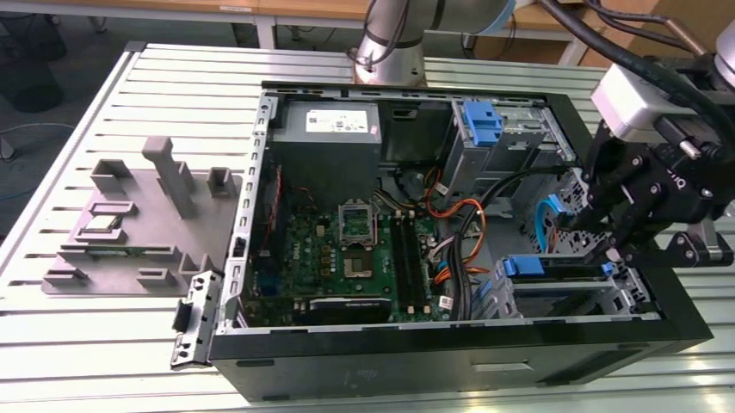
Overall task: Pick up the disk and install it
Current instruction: 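Insert the disk into the insertion slot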
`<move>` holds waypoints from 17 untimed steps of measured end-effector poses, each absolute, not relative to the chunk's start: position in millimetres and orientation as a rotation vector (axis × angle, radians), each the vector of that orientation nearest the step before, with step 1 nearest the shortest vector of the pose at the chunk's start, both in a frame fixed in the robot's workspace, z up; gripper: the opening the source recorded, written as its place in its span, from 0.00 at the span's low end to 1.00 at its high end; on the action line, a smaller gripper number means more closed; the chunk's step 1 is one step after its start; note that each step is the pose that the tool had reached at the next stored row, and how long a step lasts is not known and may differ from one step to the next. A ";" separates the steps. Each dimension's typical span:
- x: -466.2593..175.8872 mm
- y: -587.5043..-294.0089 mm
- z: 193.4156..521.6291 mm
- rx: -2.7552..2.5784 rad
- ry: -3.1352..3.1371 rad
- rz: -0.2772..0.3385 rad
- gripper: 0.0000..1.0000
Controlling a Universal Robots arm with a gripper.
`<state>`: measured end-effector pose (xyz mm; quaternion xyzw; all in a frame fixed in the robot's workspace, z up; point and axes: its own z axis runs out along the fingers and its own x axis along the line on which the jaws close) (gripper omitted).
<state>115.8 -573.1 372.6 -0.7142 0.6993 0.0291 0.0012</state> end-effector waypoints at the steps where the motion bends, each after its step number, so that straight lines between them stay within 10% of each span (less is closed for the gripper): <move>1: 115.8 -572.3 372.2 -2.242 2.195 0.091 0.42; 17: 115.8 -563.2 367.5 -2.242 2.195 0.091 0.42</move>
